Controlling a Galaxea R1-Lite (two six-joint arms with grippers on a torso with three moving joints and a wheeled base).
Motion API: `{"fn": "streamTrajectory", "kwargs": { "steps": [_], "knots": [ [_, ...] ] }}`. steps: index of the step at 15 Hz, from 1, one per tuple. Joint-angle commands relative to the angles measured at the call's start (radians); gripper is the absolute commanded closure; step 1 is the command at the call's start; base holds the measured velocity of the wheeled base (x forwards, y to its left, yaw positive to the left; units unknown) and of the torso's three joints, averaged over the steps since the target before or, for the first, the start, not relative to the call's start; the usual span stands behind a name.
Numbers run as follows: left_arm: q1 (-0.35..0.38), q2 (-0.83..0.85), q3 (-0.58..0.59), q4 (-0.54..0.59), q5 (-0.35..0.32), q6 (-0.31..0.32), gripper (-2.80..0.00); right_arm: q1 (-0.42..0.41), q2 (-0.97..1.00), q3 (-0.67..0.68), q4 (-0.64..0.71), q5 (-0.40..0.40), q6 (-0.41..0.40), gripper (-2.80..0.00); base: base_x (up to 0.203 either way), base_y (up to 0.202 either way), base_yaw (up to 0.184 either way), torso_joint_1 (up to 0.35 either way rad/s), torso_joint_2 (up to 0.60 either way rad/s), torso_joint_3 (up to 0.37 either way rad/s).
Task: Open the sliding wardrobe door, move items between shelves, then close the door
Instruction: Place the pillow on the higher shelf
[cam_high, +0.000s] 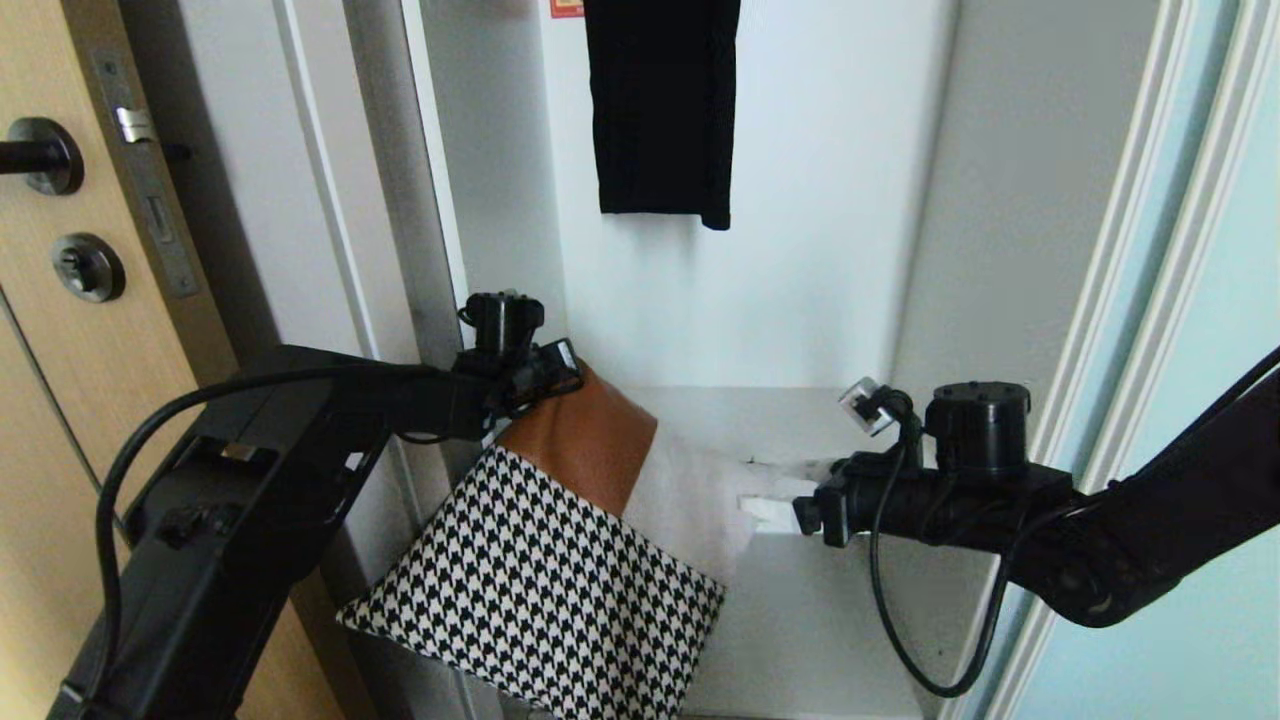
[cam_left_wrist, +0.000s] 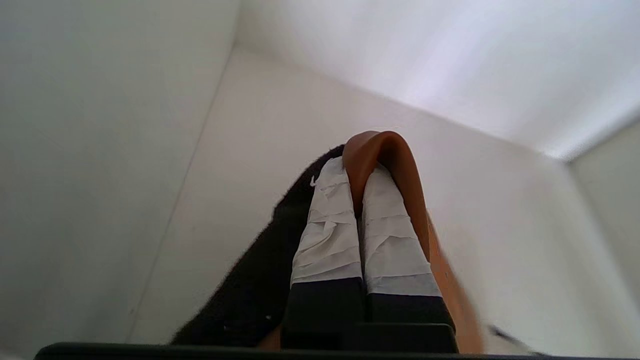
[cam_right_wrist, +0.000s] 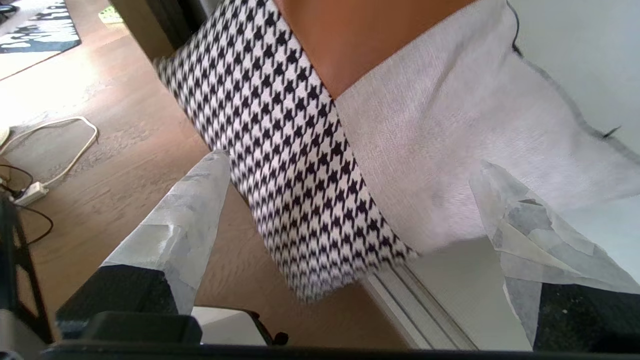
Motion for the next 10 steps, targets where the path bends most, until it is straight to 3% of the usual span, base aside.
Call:
{"fn": "streamTrajectory", "kwargs": {
  "steps": [1,5,10],
  "knots": [
    [-0.001,0.012,0.001,-0.003,-0.002,-0.003,0.0,-0.004,0.057,-0.008,-0.023,0.005,0.008,-2.8,0.0,0.0,0.0,0.0,0.0,0.0],
    [0.013,0.018,0.0,-0.006,-0.003,-0.003,0.0,-0.009,0.143,-0.054,-0.031,0.004,0.078,-2.8,0.0,0.0,0.0,0.0,0.0,0.0],
    [0.03,0.01,0.001,-0.023,-0.005,-0.004,0.0,-0.013,0.334,-0.195,-0.019,-0.04,0.099,-2.8,0.0,0.0,0.0,0.0,0.0,0.0]
  ]
}}
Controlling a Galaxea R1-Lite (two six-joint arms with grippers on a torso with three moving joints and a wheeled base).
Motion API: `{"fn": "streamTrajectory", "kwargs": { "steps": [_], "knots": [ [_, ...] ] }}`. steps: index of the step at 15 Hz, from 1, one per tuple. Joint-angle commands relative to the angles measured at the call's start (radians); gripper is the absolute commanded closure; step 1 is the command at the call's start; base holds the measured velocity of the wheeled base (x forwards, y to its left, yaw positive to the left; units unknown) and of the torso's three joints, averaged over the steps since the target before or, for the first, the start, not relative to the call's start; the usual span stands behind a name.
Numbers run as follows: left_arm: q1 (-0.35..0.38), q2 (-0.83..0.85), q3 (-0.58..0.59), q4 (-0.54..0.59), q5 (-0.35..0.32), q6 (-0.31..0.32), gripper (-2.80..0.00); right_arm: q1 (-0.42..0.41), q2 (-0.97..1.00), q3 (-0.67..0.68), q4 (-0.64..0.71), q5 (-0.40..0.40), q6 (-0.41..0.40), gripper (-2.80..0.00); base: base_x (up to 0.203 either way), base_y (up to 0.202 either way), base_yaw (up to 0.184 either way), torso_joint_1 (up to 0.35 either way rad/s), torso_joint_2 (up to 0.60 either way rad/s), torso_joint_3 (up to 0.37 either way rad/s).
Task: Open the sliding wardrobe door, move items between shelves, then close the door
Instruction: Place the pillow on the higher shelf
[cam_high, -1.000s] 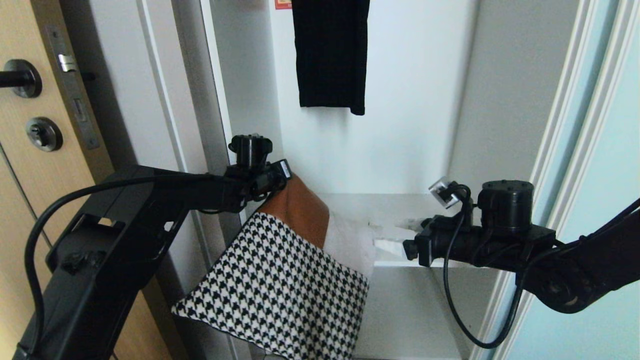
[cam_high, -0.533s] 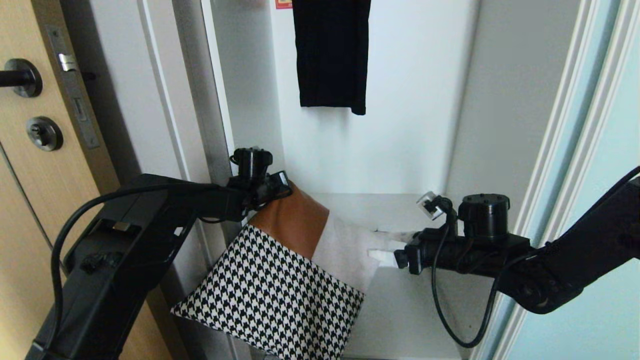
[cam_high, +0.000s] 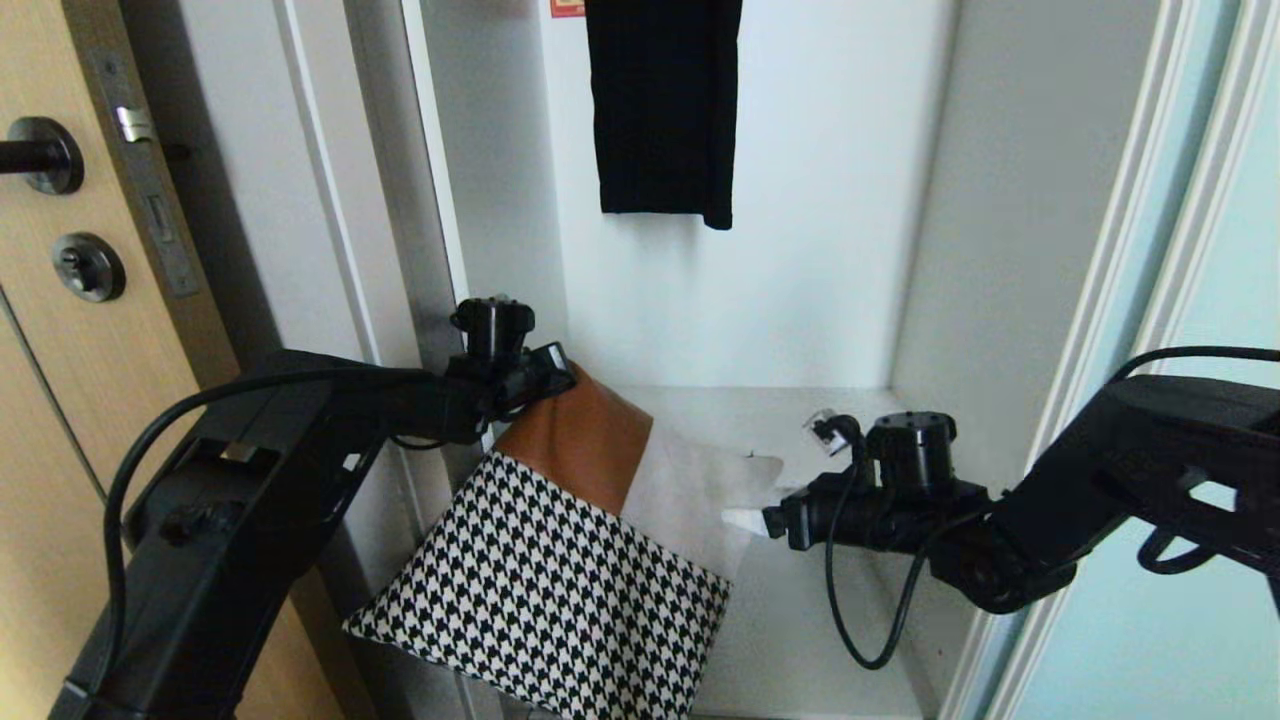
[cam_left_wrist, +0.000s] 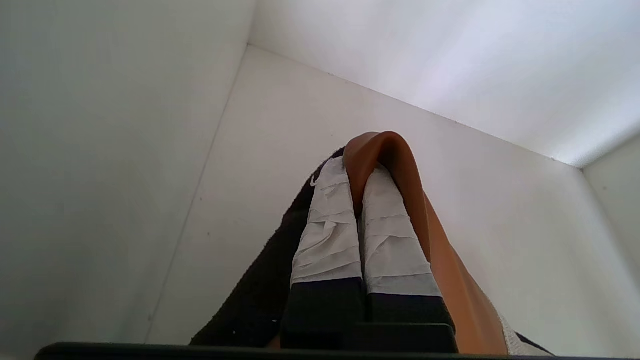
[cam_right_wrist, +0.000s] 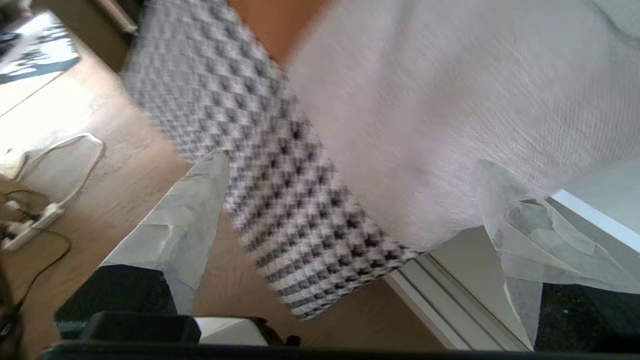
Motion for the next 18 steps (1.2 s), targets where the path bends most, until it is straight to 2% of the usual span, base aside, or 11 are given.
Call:
{"fn": "streamTrajectory", "kwargs": {
  "steps": [1,3,9,12,15,17,18],
  "knots": [
    [0.003,-0.005,0.001,-0.002,0.002,-0.005,0.0,-0.001,0.118,-0.066,-0.004,-0.042,-0.001,-2.8,0.0,0.0,0.0,0.0,0.0,0.0],
    [0.002,-0.004,0.001,-0.002,0.004,-0.009,0.0,-0.004,0.17,-0.126,0.03,-0.091,-0.005,-2.8,0.0,0.0,0.0,0.0,0.0,0.0],
    [0.009,-0.024,0.001,-0.002,0.002,-0.037,0.0,-0.024,0.265,-0.338,0.262,-0.243,-0.015,-2.8,0.0,0.0,0.0,0.0,0.0,0.0],
    [0.009,-0.024,0.001,-0.002,0.002,-0.039,0.0,-0.016,0.27,-0.38,0.342,-0.252,-0.019,-2.8,0.0,0.0,0.0,0.0,0.0,0.0],
    [0.009,-0.019,0.001,-0.002,0.0,-0.039,0.0,-0.015,0.274,-0.41,0.331,-0.247,-0.032,-2.8,0.0,0.0,0.0,0.0,0.0,0.0],
    [0.008,-0.015,0.001,-0.001,-0.002,-0.039,0.0,-0.014,0.23,-0.384,0.33,-0.223,-0.041,-2.8,0.0,0.0,0.0,0.0,0.0,0.0],
    [0.008,-0.013,0.001,-0.001,-0.003,-0.039,0.0,-0.014,0.213,-0.37,0.33,-0.179,-0.046,-2.8,0.0,0.0,0.0,0.0,0.0,0.0]
  ]
}}
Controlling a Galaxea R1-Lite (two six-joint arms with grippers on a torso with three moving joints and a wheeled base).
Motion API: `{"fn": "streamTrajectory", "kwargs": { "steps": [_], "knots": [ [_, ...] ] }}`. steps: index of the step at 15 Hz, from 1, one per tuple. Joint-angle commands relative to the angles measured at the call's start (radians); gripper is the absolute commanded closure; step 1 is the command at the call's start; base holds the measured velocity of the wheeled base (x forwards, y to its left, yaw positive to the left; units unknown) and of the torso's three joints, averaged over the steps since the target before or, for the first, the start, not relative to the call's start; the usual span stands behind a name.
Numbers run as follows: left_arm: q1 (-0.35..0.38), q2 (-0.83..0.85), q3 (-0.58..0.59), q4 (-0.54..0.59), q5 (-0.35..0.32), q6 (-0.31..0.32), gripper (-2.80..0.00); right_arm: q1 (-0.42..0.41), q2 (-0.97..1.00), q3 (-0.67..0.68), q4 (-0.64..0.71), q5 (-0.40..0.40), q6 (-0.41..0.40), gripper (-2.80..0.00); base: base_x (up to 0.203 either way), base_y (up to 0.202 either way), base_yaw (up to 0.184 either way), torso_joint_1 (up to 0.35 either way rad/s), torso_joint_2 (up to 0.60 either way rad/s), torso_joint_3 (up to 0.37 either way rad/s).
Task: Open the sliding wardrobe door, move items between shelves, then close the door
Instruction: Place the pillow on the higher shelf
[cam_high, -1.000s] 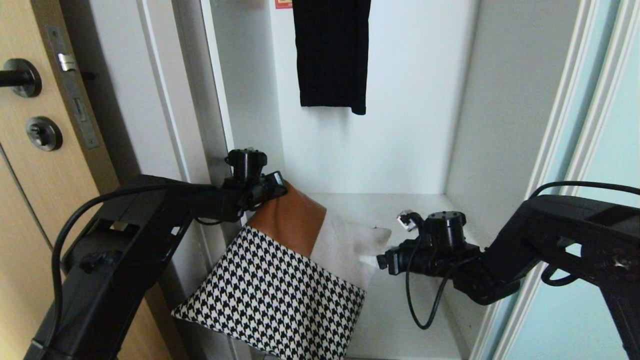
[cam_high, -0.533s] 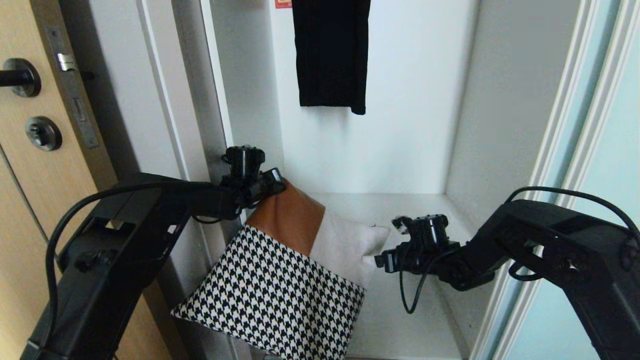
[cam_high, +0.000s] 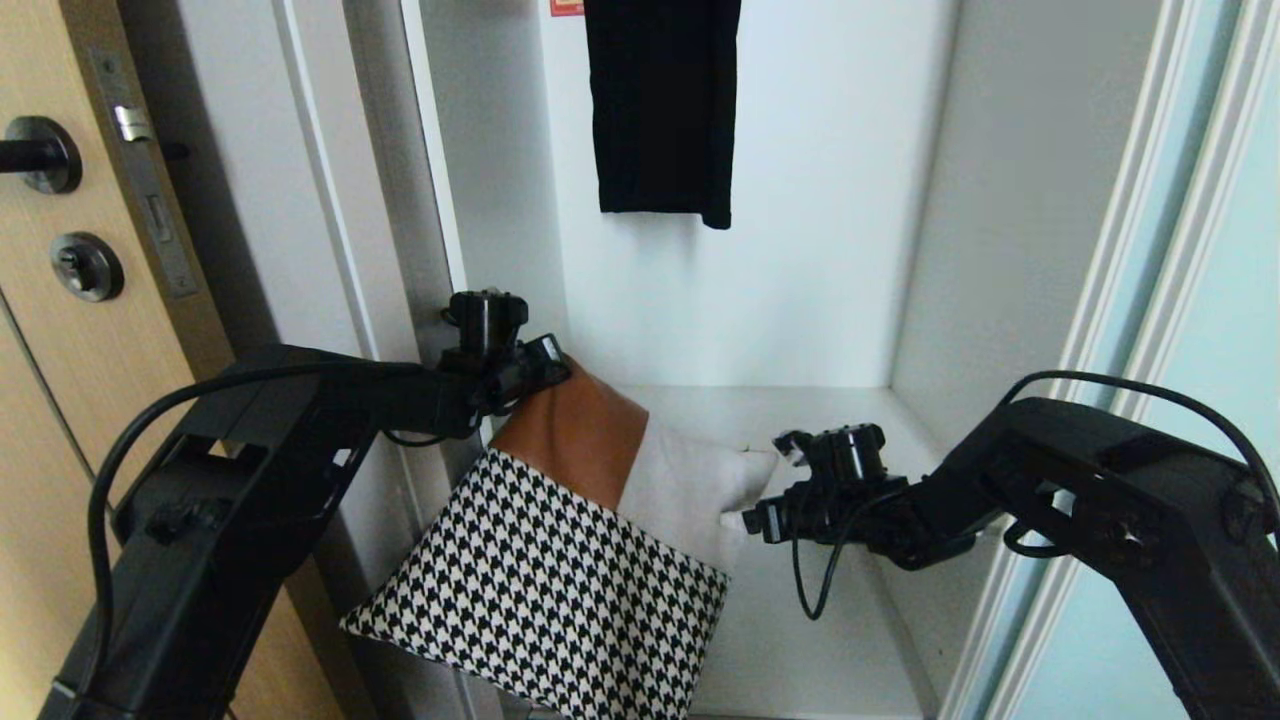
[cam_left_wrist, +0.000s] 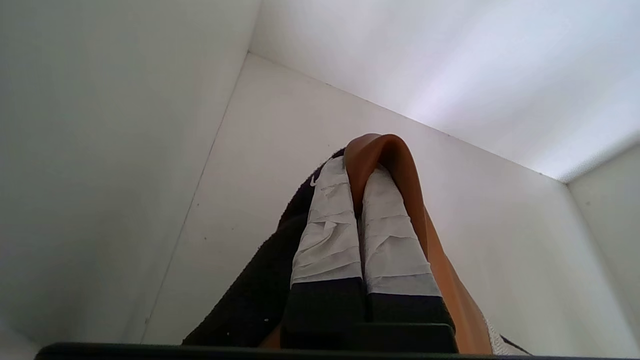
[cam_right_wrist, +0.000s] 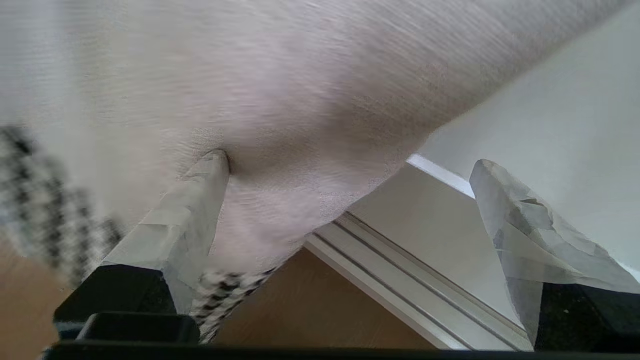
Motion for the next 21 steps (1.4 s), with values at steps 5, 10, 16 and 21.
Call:
{"fn": "streamTrajectory", "kwargs": {
  "steps": [5,10,16,21],
  "knots": [
    [0.0,0.01,0.0,0.0,-0.002,-0.003,0.0,0.004,0.007,-0.011,-0.006,0.112,-0.004,-2.8,0.0,0.0,0.0,0.0,0.0,0.0],
    [0.0,0.013,0.0,-0.002,-0.009,-0.003,0.0,0.004,0.054,-0.105,0.005,0.147,-0.006,-2.8,0.0,0.0,0.0,0.0,0.0,0.0],
    [0.0,0.018,0.0,0.0,-0.013,-0.012,0.0,0.009,0.054,-0.106,0.014,0.147,-0.006,0.0,0.0,0.0,0.0,0.0,0.0,0.0],
    [0.0,0.02,0.0,-0.002,-0.014,-0.012,0.0,0.01,0.065,-0.114,0.013,0.149,-0.006,0.0,0.0,0.0,0.0,0.0,0.0,0.0]
  ]
}}
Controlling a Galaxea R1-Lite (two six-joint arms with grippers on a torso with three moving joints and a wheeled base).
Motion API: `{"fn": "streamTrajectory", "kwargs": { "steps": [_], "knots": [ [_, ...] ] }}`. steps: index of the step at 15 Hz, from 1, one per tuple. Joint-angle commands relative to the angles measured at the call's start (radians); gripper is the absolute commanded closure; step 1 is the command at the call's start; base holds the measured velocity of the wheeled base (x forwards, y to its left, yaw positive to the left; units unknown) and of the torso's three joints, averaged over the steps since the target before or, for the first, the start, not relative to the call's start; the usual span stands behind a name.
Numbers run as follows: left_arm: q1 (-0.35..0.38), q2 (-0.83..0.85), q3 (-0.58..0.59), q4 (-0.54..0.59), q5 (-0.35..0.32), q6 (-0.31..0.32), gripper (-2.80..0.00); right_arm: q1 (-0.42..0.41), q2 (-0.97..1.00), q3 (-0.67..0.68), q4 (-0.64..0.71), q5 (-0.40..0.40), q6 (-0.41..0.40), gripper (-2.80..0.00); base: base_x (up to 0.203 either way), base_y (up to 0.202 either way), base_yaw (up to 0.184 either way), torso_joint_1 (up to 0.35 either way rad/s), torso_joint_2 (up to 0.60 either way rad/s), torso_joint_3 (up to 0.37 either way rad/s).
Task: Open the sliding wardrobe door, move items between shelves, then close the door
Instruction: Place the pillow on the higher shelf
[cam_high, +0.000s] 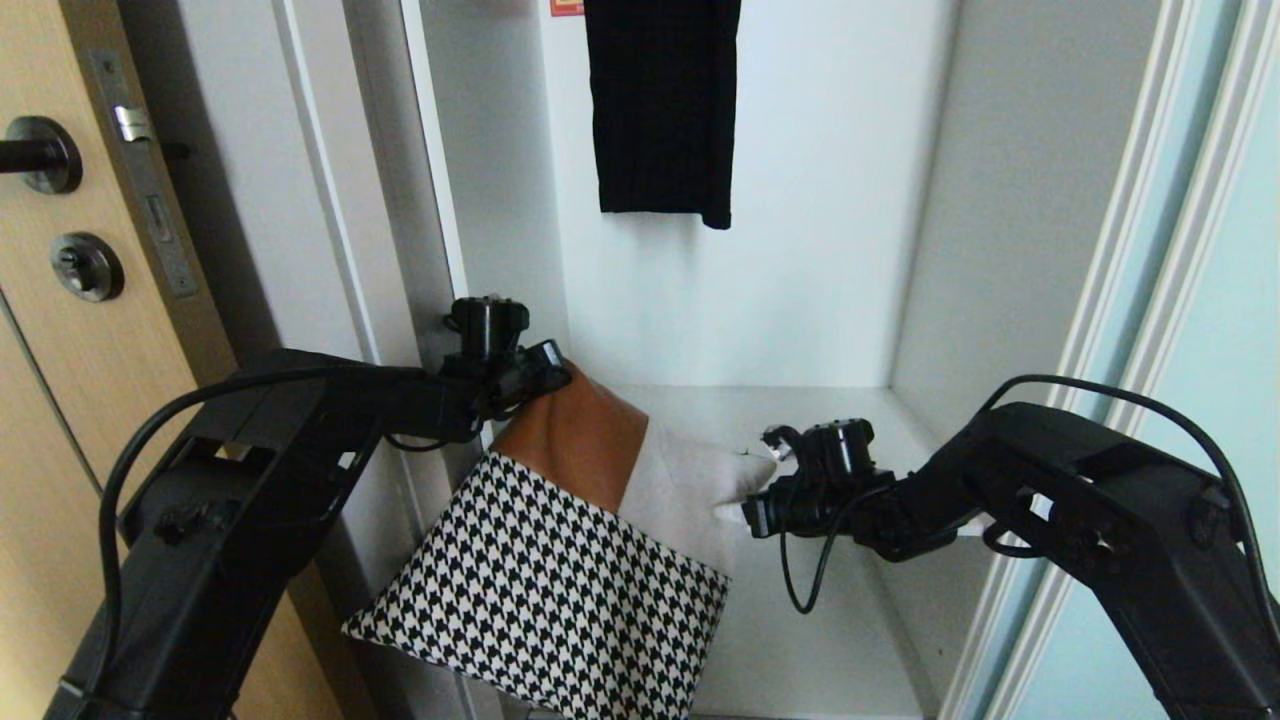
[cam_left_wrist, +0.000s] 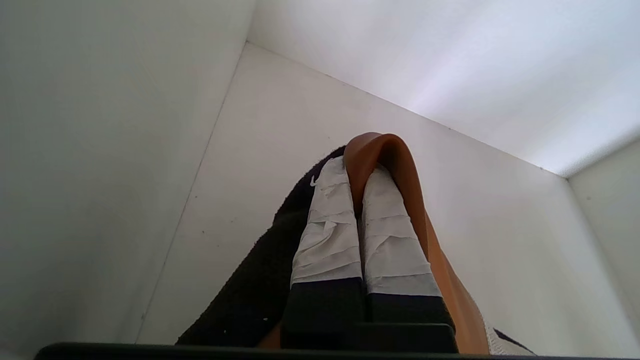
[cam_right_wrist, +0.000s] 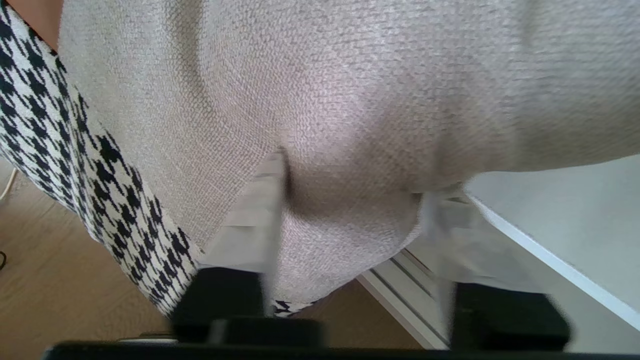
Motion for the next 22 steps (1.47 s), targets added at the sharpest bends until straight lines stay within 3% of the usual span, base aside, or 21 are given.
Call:
{"fn": "streamTrajectory", "kwargs": {
  "steps": [1,9,14,18,22],
  "knots": [
    [0.0,0.004,0.0,-0.002,0.001,-0.003,0.0,0.001,0.007,-0.006,-0.004,0.003,0.001,0.0,0.0,0.0,0.0,0.0,0.0,0.0],
    [-0.001,0.004,0.002,-0.039,0.014,-0.003,0.0,-0.044,-0.071,-0.08,0.004,0.002,0.02,0.0,0.0,0.0,0.0,0.0,0.0,0.0],
    [-0.009,-0.001,0.002,-0.084,0.054,0.015,0.0,-0.09,-0.105,-0.266,0.083,-0.001,0.112,0.0,0.0,0.0,0.0,0.0,0.0,0.0],
    [-0.032,0.0,0.002,-0.087,0.055,0.099,0.0,-0.148,-0.084,-0.467,0.22,0.002,0.153,0.0,0.0,0.0,0.0,0.0,0.0,0.0],
    [-0.034,0.031,0.001,-0.09,0.043,0.249,0.0,-0.174,-0.065,-0.468,0.225,0.008,0.16,0.0,0.0,0.0,0.0,0.0,0.0,0.0]
  ]
}}
